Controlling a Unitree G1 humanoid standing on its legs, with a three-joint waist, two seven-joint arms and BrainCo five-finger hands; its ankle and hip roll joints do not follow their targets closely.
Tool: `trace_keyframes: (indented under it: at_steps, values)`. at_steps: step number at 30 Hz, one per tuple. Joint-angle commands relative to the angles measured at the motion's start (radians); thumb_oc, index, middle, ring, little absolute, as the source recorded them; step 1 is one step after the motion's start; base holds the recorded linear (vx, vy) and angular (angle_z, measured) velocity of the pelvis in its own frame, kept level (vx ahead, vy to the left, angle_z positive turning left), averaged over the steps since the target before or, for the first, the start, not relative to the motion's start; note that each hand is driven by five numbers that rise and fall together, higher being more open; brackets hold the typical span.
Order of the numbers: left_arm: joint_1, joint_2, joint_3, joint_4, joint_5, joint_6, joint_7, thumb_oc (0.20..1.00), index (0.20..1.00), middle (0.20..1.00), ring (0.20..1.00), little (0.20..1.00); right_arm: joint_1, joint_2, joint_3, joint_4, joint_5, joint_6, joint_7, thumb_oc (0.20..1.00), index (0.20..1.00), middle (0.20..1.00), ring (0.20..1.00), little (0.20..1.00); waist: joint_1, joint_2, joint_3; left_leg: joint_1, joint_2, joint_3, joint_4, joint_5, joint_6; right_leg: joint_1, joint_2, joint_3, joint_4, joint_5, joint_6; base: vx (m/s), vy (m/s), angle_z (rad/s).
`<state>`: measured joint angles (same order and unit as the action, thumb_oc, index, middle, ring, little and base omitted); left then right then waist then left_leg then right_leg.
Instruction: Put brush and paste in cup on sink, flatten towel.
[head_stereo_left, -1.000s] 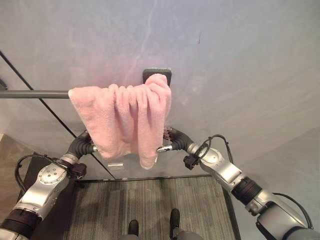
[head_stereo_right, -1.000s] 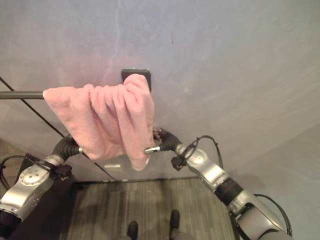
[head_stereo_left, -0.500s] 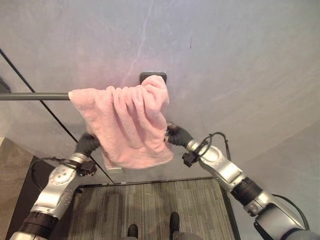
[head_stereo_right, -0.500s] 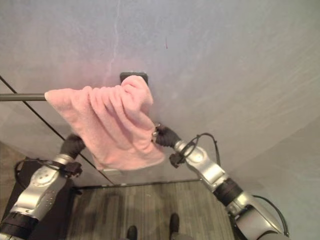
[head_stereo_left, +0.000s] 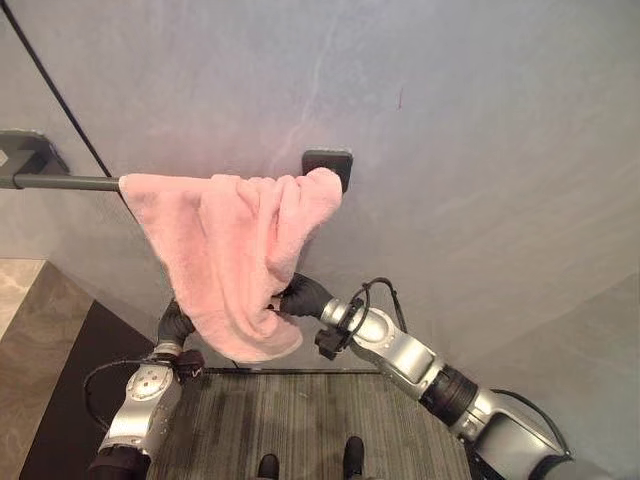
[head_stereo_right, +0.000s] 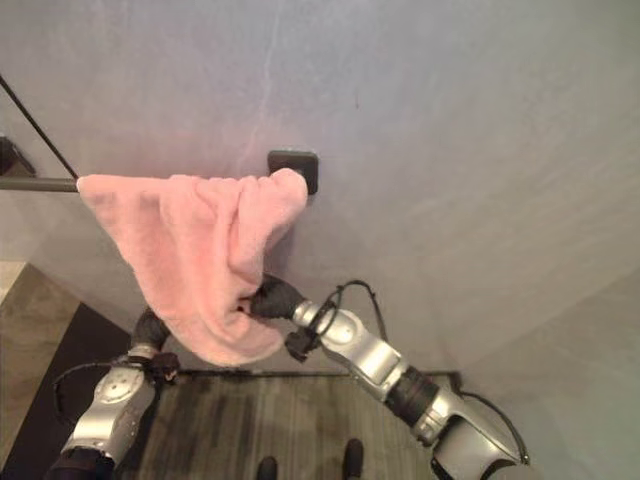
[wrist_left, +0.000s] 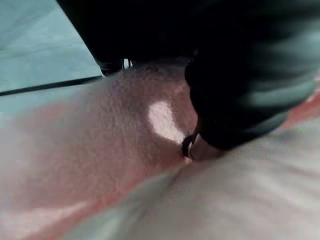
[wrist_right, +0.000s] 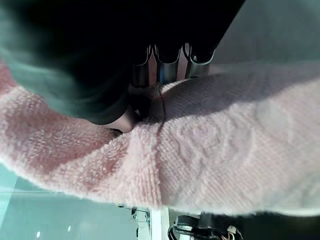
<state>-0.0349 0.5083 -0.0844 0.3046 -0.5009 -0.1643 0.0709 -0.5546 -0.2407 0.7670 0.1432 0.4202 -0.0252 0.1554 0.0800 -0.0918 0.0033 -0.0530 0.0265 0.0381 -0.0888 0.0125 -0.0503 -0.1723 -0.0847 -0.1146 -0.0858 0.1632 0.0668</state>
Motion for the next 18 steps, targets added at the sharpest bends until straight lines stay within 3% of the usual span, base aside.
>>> trace_keyframes:
  at_steps: [1,3,8,13,18]
  values:
    - [-0.068,0.081,0.033,-0.071,0.035,-0.037,0.04,1.0,1.0,1.0,1.0,1.0,-0.06,-0.009,-0.064,-0.045,0.056,-0.028,-0.009,0.25,0.25,0.25,0.25,0.25,0.015,-0.005,0.028,0.01,-0.05,0.022,0.014,-0.025,0.05,0.083,-0.095,0.033,0.031,-0.021,0.114,-0.01,0.048,-0.02]
    - [-0.075,0.092,0.039,-0.087,0.058,-0.036,0.058,1.0,1.0,1.0,1.0,1.0,-0.067,-0.008,-0.063,-0.044,0.059,-0.028,-0.012,0.325,0.325,0.325,0.325,0.325,0.017,-0.004,0.027,0.012,-0.052,0.025,0.015,-0.027,0.052,0.084,-0.099,0.035,0.034,-0.018,0.115,0.0,0.035,-0.08]
    - [-0.01,0.138,0.107,-0.148,0.101,-0.029,0.05,1.0,1.0,1.0,1.0,1.0,-0.056,-0.027,-0.072,-0.056,0.039,-0.017,-0.001,0.366,0.366,0.366,0.366,0.366,0.022,0.008,0.02,0.019,-0.058,0.032,0.019,-0.033,0.056,0.086,-0.108,0.037,0.036,-0.017,0.119,0.01,0.026,-0.09]
    - [0.124,0.246,0.212,-0.193,0.178,-0.022,0.016,1.0,1.0,1.0,1.0,1.0,-0.052,-0.047,-0.093,-0.056,0.036,-0.017,0.014,0.36,0.36,0.36,0.36,0.36,0.041,0.023,0.02,0.019,-0.057,0.034,0.027,-0.038,0.056,0.087,-0.11,0.035,0.031,-0.018,0.12,0.0,0.0,0.0]
    - [0.166,0.279,0.262,-0.192,0.186,-0.025,0.009,1.0,1.0,1.0,1.0,1.0,-0.05,-0.054,-0.096,-0.061,0.037,-0.018,0.026,0.354,0.354,0.354,0.354,0.354,0.047,0.025,0.02,0.019,-0.054,0.035,0.032,-0.04,0.054,0.091,-0.11,0.032,0.026,-0.022,0.12,0.0,0.0,0.0]
